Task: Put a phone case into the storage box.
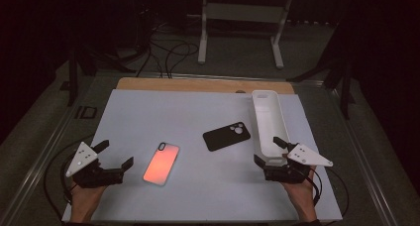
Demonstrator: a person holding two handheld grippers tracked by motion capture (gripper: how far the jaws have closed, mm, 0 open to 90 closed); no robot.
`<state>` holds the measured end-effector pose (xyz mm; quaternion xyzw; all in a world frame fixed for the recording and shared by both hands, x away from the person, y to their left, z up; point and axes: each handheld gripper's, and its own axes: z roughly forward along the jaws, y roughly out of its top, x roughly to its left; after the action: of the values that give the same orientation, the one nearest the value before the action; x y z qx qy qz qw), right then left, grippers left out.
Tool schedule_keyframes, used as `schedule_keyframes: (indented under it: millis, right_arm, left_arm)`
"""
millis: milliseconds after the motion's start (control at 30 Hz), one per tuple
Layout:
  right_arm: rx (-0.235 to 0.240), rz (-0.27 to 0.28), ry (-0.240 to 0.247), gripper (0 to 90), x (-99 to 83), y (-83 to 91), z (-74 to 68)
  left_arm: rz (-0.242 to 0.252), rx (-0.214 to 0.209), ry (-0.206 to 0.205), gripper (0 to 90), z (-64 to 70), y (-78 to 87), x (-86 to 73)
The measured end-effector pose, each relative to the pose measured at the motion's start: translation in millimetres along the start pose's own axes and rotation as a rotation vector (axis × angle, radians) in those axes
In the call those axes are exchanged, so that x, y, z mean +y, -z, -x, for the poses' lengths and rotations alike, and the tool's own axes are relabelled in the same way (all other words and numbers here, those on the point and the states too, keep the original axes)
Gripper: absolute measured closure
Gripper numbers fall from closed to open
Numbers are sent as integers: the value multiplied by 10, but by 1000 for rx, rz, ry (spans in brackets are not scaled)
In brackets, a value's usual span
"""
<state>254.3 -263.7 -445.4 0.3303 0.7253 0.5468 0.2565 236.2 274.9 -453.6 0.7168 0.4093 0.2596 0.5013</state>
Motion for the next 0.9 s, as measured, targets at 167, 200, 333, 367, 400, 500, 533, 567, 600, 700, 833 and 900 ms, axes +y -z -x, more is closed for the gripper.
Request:
schedule_keyframes:
  millis: [167, 200, 333, 367, 400, 500, 533, 567, 600, 700, 833, 900]
  right_arm:
    - [3, 1, -5, 91, -7, -11, -3]
    - [3, 1, -5, 91, -7, -11, -3]
    - [-3, 0, -16, 91, -12, -12, 7]
    - [-9, 0, -20, 91, -12, -14, 13]
    - [-9, 0, -20, 91, -12, -14, 13]
    - [-7, -2, -23, 91, -12, -17, 7]
    - [-6, -3, -20, 91, -11, -21, 2]
    - [-3, -10, -12, 91, -7, -33, -9]
    - [-3, -10, -12, 91, -7, -33, -9]
    - [3, -14, -10, 91, -4, -49, -19]
    - [-1, -27, -1, 90, -5, -85, -41]
    - [-4, -31, 0, 90, -3, -93, -51]
  left_arm:
    - [-11, -2, 4, 0, 7, -3, 10]
    - [-14, -1, 5, 0, 11, -5, 12]
    - [-12, 3, 13, 0, 19, -17, 11]
    - [-14, 2, 19, 0, 22, -18, 11]
    - [-17, 4, 20, 0, 23, -19, 12]
    - [-31, 12, 22, 0, 36, -30, 19]
    - [-37, 11, 20, 0, 47, -41, 22]
    - [-51, 13, 18, 0, 69, -68, 24]
    - [-51, 13, 18, 0, 69, -68, 24]
    - [-84, 9, 3, 0, 126, -129, 28]
    - [-144, 20, -42, 0, 226, -222, 37]
    - [-174, 20, -56, 0, 267, -261, 40]
